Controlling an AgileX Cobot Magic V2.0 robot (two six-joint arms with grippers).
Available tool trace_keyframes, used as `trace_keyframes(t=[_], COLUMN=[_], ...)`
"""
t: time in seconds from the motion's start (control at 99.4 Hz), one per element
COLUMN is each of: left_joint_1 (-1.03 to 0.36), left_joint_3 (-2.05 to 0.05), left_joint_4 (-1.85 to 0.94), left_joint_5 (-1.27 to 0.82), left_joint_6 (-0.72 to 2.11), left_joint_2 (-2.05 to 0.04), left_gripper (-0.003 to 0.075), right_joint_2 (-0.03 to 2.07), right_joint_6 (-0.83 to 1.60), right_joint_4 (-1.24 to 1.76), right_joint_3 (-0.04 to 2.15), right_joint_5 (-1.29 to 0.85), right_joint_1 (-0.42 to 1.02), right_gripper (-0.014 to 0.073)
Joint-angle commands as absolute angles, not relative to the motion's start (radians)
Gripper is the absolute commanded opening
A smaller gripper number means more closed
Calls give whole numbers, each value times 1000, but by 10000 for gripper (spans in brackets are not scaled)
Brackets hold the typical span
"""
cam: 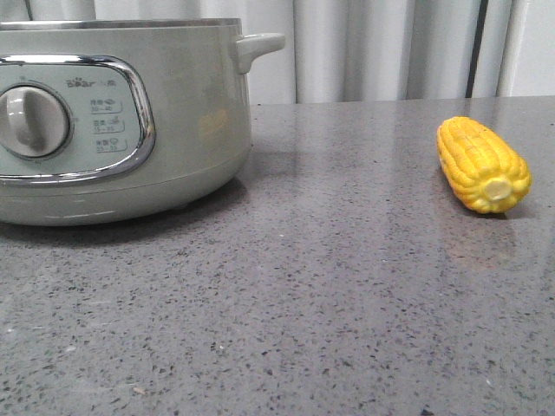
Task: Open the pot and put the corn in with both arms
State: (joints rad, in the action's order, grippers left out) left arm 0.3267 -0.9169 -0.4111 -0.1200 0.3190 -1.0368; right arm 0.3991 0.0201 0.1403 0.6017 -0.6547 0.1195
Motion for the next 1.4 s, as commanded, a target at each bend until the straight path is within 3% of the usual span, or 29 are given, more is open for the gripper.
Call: trace_keyframes(t=[0.0, 0.443, 0.835, 1.177, 1.388], left_joint_1=[329, 329, 253, 252, 215], left_joint_3=[-895, -551, -429, -365, -365], left_joint_4=[-418, -427, -393, -391, -406], left_joint_5=[0, 271, 374, 388, 436], left_joint_6=[317, 306, 228, 228, 228], left_joint_2=[-1028, -1032, -1038, -1038, -1036], left_gripper=[116, 118, 120, 300, 460], right_joint_2=[414, 414, 414, 414, 441], right_joint_6=[27, 27, 27, 27, 27], right_joint_4=[135, 135, 135, 147, 239], right_joint_3=[637, 637, 637, 637, 641], right_joint_5=[-590, -622, -622, -609, -579], right_joint_1=[113, 113, 113, 113, 119], right_gripper=[461, 461, 461, 461, 461])
